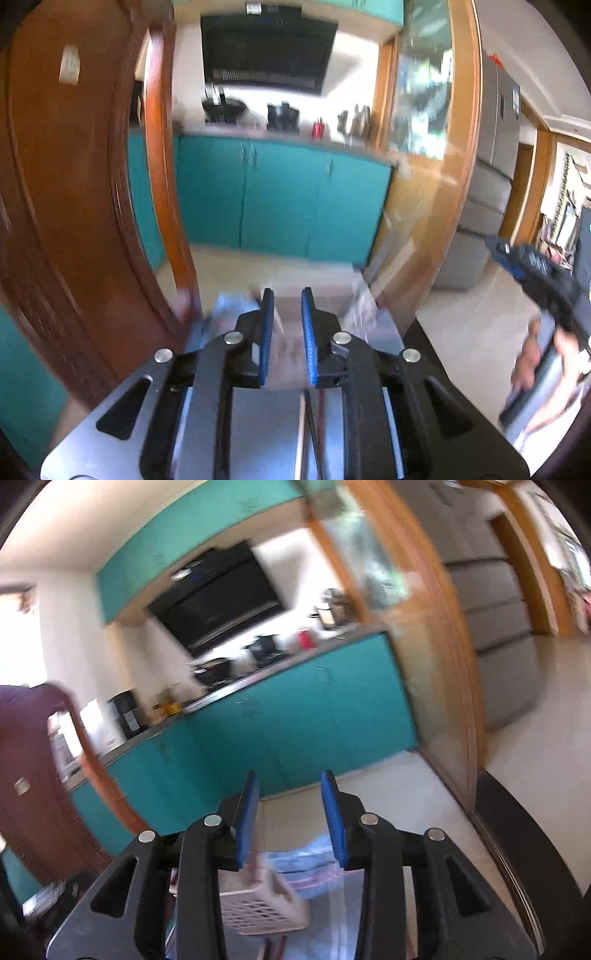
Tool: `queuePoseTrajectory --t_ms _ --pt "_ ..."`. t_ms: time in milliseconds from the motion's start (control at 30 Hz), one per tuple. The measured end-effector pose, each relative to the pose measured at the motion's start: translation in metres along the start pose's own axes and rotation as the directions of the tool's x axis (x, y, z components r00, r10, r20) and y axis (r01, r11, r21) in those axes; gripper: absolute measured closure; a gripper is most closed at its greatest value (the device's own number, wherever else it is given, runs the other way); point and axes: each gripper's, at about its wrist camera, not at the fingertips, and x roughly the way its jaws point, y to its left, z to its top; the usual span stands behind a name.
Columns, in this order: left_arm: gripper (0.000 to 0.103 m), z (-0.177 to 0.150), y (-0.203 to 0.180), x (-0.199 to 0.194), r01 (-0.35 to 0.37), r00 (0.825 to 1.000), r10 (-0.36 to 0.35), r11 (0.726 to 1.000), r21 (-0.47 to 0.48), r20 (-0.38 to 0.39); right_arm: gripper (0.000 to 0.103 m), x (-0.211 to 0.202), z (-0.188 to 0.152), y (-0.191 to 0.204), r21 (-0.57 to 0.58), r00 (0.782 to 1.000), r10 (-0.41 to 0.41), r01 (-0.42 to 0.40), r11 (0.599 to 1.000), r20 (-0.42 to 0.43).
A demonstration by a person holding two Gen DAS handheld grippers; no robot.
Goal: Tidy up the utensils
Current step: 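Bring both open tools back down to the remaining chopsticks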
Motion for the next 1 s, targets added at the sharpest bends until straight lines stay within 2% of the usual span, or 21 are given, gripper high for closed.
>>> queuePoseTrajectory --t_ms 67,100,133,200,267,300,333,433,500,600,700,767,833,867,1000 --pt "0.087 -0.027 -0.002 0.018 0.017 0.994 -0.016 1.0 0.008 -0.11 0.068 0.014 -0.009 -0.021 0.029 0.993 -0.074 0.077 0.997 -0.092" --pt "0.087 -0.05 -0.005 0.033 0.027 0.982 -0.022 0.999 0.026 -0.187 0.068 0.022 -0.017 -0.033 0.051 0.984 -0.103 0.112 0.992 -0.147" --pt "0.087 -0.063 -0.006 0.041 0.032 0.972 -0.022 0.999 0.038 -0.234 0.068 0.034 -0.03 -0.047 0.07 0.963 -0.142 0.162 0.984 -0.229" --pt "0.087 -0.098 -0.012 0.064 0.045 0.934 -0.022 0.997 0.058 -0.356 0.068 0.061 -0.06 -0.063 0.058 0.891 -0.195 0.239 0.969 -0.41" --pt "0.087 -0.119 -0.016 0.078 0.05 0.909 -0.016 0.996 0.069 -0.417 0.068 0.082 -0.086 -0.062 -0.002 0.824 -0.22 0.257 0.966 -0.522" --pt "0.087 -0.131 -0.019 0.087 0.049 0.892 -0.005 0.995 0.084 -0.452 0.068 0.091 -0.1 -0.057 -0.025 0.798 -0.215 0.244 0.969 -0.563" --pt "0.087 -0.138 -0.019 0.092 0.045 0.882 0.004 0.995 0.093 -0.471 0.068 0.097 -0.11 -0.05 -0.048 0.78 -0.212 0.228 0.972 -0.589" --pt "0.087 -0.157 -0.016 0.103 0.025 0.851 0.029 0.995 0.095 -0.524 0.068 0.11 -0.14 -0.018 -0.135 0.743 -0.188 0.132 0.982 -0.642" --pt "0.087 -0.16 -0.013 0.102 0.026 0.857 0.018 0.997 0.078 -0.516 0.068 0.117 -0.165 0.005 -0.171 0.709 -0.165 0.063 0.983 -0.686" --pt "0.089 -0.16 -0.006 0.102 -0.014 0.855 0.04 0.998 0.054 -0.517 0.068 0.124 -0.197 0.026 -0.216 0.671 -0.169 0.015 0.976 -0.721" --pt "0.091 -0.162 0.004 0.097 -0.03 0.856 0.027 1.0 0.004 -0.516 0.068 0.13 -0.215 0.042 -0.22 0.65 -0.152 -0.024 0.975 -0.745" --pt "0.091 -0.165 0.004 0.094 -0.024 0.855 0.021 1.0 0.002 -0.519 0.068 0.13 -0.221 0.05 -0.223 0.65 -0.141 -0.045 0.974 -0.747" --pt "0.091 -0.169 0.002 0.092 -0.013 0.848 0.019 1.0 0.016 -0.529 0.068 0.13 -0.23 0.06 -0.252 0.656 -0.15 -0.063 0.966 -0.739" --pt "0.091 -0.171 -0.001 0.09 -0.012 0.851 0.027 0.999 0.033 -0.524 0.068 0.131 -0.234 0.064 -0.271 0.658 -0.163 -0.065 0.96 -0.735" --pt "0.091 -0.174 -0.007 0.085 -0.018 0.851 0.052 0.997 0.07 -0.523 0.068 0.128 -0.245 0.082 -0.383 0.688 -0.231 -0.073 0.921 -0.687"
